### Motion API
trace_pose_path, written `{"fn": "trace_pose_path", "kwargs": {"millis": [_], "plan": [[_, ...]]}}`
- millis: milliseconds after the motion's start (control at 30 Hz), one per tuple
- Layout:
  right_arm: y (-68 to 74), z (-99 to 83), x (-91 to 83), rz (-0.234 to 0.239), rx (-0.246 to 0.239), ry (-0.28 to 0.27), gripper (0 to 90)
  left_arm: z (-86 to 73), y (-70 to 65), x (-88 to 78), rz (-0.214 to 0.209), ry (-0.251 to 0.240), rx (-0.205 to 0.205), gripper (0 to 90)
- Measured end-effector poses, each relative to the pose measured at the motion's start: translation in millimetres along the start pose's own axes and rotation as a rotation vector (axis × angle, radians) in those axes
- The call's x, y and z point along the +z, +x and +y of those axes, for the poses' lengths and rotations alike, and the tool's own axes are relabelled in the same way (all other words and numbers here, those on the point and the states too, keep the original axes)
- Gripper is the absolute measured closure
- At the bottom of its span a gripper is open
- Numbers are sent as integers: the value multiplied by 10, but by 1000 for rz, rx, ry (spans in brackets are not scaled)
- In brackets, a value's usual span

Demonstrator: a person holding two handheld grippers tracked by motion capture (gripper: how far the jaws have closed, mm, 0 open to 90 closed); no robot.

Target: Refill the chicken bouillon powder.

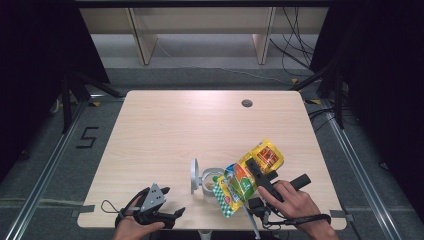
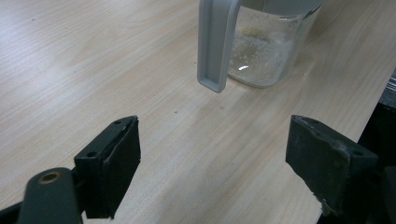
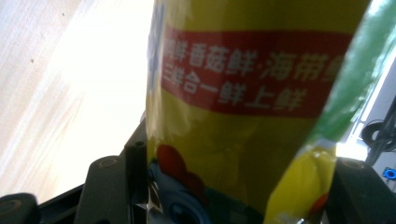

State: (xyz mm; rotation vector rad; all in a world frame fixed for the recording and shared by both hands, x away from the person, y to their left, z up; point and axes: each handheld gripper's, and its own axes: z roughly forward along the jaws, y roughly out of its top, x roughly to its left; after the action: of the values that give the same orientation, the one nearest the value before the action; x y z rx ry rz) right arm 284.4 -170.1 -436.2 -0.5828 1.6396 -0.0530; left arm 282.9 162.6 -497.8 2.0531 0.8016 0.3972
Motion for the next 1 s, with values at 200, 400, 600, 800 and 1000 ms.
{"fn": "trace_pose_path", "kwargs": {"millis": [200,400,600,800,1000], "plan": [[-25,11,-7,-10,-46,1,416,9,12,-16,10,26,35,174],[-22,-7,-6,-7,-52,-4,417,6,1,-5,2,12,12,174],[-19,-15,-5,-11,-49,-7,417,15,7,-21,1,22,28,174],[-28,-1,-8,-9,-55,-10,417,8,-20,7,-3,-5,3,174],[-7,10,1,2,-42,-10,420,13,-20,3,0,6,6,174]]}}
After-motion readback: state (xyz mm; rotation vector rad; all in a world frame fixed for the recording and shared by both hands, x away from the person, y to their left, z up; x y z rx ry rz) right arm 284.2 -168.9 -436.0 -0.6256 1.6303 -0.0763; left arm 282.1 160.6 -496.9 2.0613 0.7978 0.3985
